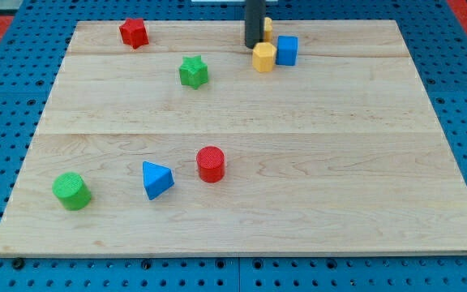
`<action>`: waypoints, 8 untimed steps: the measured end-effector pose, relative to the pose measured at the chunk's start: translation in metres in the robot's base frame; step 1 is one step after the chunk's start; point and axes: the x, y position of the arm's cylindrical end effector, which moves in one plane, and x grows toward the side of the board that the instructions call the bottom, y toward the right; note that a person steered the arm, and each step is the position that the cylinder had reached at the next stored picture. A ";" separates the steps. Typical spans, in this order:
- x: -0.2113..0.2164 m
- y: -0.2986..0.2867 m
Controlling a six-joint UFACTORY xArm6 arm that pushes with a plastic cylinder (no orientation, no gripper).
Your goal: Push the blue triangle closer to the green star
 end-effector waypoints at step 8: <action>0.343 -0.079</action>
